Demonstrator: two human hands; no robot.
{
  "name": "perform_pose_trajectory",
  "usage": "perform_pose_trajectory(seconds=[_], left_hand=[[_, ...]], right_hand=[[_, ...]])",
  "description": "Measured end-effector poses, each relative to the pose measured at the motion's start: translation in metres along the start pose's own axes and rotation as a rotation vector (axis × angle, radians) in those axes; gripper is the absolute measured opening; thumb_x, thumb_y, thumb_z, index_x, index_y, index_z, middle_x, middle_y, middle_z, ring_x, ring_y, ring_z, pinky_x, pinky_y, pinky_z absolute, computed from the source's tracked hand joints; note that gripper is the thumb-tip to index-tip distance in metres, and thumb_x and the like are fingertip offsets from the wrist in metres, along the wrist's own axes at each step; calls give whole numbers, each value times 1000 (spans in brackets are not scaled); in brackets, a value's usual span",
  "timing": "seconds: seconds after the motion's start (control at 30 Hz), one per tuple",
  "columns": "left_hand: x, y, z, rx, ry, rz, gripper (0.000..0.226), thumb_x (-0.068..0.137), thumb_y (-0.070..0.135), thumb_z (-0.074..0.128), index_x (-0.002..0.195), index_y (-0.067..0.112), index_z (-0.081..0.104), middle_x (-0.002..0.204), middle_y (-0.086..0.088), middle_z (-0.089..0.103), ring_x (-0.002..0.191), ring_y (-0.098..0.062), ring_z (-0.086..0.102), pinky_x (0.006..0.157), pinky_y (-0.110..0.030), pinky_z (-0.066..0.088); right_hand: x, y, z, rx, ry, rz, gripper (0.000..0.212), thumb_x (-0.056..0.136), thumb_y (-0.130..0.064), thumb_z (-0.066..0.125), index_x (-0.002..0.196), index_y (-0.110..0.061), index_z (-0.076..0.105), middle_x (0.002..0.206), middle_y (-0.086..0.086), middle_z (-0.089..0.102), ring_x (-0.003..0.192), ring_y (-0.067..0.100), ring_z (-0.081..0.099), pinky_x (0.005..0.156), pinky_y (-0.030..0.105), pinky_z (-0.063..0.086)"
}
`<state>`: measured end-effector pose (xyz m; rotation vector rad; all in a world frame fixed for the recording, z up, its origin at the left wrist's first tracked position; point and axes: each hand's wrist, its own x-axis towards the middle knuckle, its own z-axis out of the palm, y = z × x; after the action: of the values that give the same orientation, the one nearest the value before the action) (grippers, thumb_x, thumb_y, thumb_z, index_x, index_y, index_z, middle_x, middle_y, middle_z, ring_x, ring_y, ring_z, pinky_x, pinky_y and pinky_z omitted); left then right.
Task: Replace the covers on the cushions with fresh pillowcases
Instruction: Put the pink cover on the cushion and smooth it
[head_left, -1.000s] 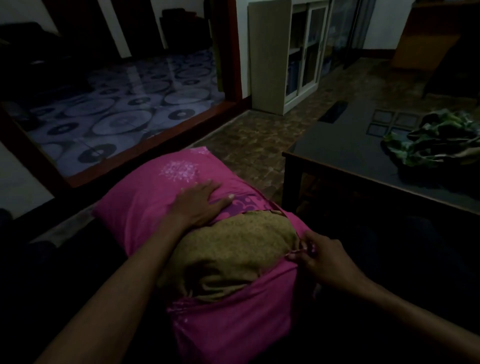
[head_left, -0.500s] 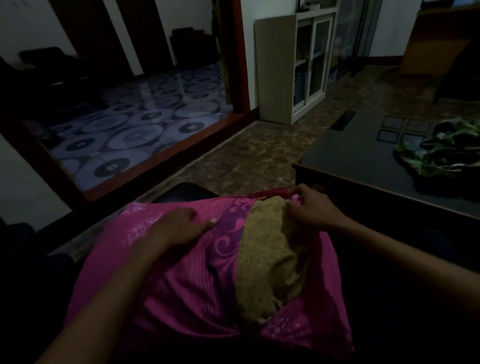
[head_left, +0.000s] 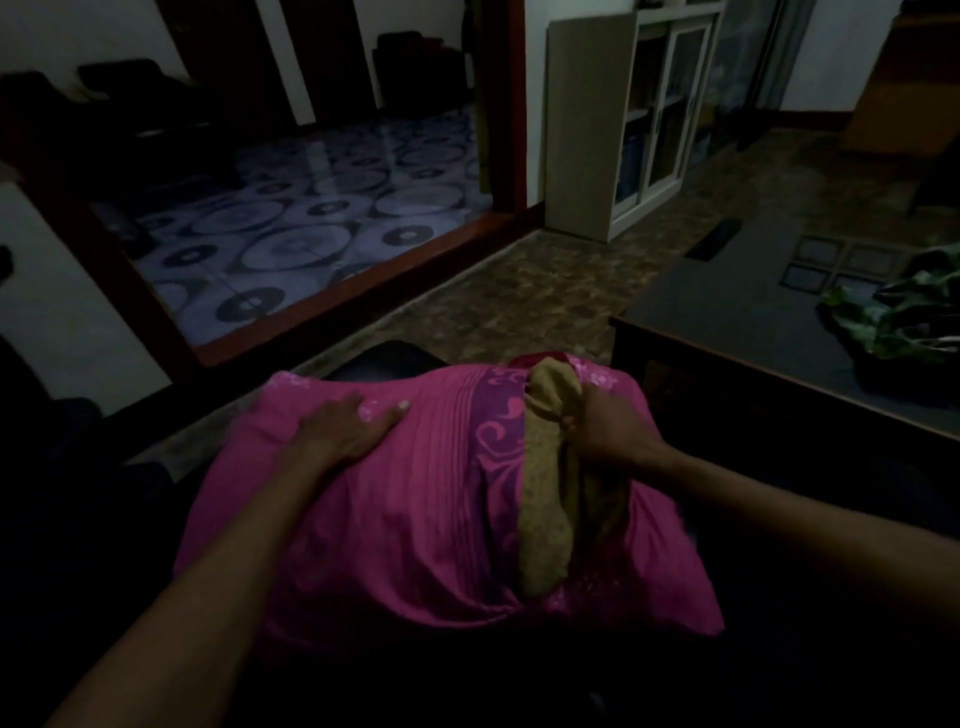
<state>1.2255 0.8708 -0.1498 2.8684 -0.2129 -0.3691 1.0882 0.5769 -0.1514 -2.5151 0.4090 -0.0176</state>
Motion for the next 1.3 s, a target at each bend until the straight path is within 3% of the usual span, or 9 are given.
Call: perform_pose_trajectory(seconds=[0.17, 0.33, 0.4, 0.5, 0.6, 0.7, 0.83, 1.0, 1.3], left_hand=[[-40, 17, -12, 165, -116, -17, 108, 75, 94, 13, 155, 25, 34, 158, -14, 35, 142, -33, 39, 118, -39, 29], [-62, 7, -27, -34, -657, -267, 130, 43, 100, 59, 134, 7, 59, 112, -14, 71, 96, -28, 72, 96, -43, 55], [-66, 7, -37, 88, -525, -199, 109, 57, 98, 48, 114, 8, 70, 106, -10, 74, 95, -23, 72, 94, -35, 55], [-60, 0, -35, 188, -227, -39, 103, 65, 97, 41, 134, 23, 58, 143, -9, 56, 126, -25, 58, 104, -34, 45], [-50, -16, -7, -188, -398, -11, 84, 62, 92, 58, 119, 30, 64, 134, -3, 64, 109, -18, 67, 99, -31, 48], [-38, -27, 12, -326, -434, -88, 118, 47, 101, 58, 135, 23, 61, 126, -1, 68, 103, -19, 70, 100, -40, 52], [-58, -17, 4, -447, -607, -164, 92, 61, 85, 69, 129, 26, 53, 128, 1, 64, 101, -16, 67, 93, -34, 53], [-63, -27, 22, -595, -598, -228, 150, 35, 90, 75, 157, 19, 24, 151, -6, 47, 126, -23, 58, 108, -45, 46], [-89, 14, 38, -806, -446, -256, 79, 92, 75, 36, 143, 15, 49, 133, -11, 60, 115, -31, 63, 85, -43, 56]], right_hand=[[42, -19, -26, -42, 107, -49, 22, 92, -16, 63, 108, -10, 76, 105, 13, 73, 99, 27, 69, 81, 32, 51], [59, -51, -29, 137, 86, -88, 31, 95, -13, 59, 124, -16, 71, 125, 9, 70, 118, 26, 63, 92, 28, 45], [43, -63, -21, 49, 122, -131, 39, 90, -27, 63, 126, -15, 68, 127, 12, 67, 119, 32, 61, 94, 32, 47], [0, -61, -1, -111, 97, -34, 89, 71, -73, 66, 141, -21, 51, 151, 16, 45, 136, 36, 46, 111, 43, 41], [-25, -50, 22, -102, -72, 97, 122, 71, -83, 63, 159, -16, 13, 166, 23, 0, 153, 40, 12, 123, 48, 18], [-14, -56, 38, -33, -62, -44, 98, 85, -64, 65, 158, -19, 18, 166, 24, 6, 152, 39, 16, 121, 45, 19], [19, -64, 42, -5, -88, -231, 77, 90, -48, 65, 154, -16, 36, 165, 18, 22, 150, 34, 26, 122, 39, 21], [54, -94, 33, -91, -277, -514, 51, 96, -24, 56, 145, -11, 52, 162, 9, 30, 150, 21, 25, 109, 13, 11], [85, -150, 67, -197, -181, -702, 51, 83, -15, 57, 132, -7, 65, 148, 17, 52, 136, 41, 48, 115, 55, 36]])
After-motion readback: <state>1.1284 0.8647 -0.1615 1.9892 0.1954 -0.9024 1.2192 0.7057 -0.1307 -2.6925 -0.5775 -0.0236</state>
